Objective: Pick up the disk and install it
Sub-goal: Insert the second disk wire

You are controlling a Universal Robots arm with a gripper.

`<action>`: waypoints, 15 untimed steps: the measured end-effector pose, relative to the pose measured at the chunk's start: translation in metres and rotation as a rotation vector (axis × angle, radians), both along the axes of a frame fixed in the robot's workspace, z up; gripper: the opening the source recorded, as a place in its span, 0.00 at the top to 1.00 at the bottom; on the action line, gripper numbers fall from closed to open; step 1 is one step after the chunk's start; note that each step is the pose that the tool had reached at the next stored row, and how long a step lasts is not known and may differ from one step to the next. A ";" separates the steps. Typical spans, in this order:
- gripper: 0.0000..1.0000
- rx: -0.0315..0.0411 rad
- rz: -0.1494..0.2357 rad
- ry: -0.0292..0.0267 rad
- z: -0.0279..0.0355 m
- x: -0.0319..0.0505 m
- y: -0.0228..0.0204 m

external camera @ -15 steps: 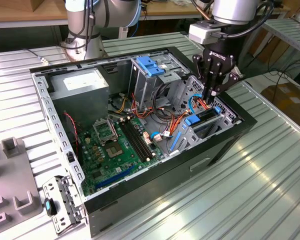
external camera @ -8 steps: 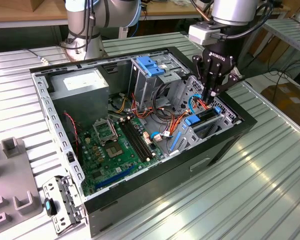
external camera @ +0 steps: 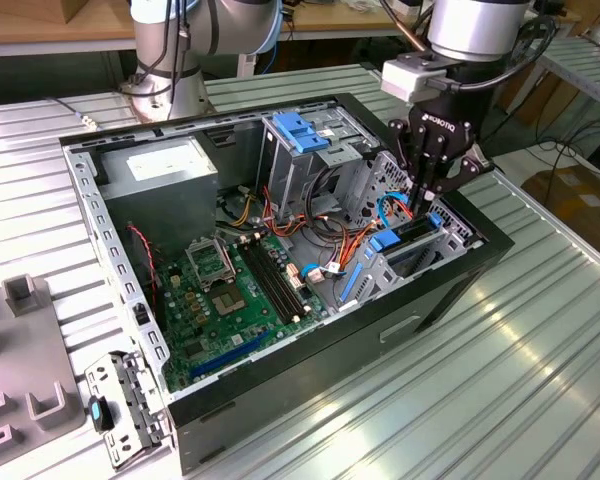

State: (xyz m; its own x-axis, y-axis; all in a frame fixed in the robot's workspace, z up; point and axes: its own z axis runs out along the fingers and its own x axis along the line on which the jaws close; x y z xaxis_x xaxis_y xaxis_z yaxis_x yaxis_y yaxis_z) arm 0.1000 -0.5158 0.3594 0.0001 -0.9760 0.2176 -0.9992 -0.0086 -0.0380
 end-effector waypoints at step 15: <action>0.84 0.0195 0.014 -0.0743 -0.0061 -0.0263 -0.0037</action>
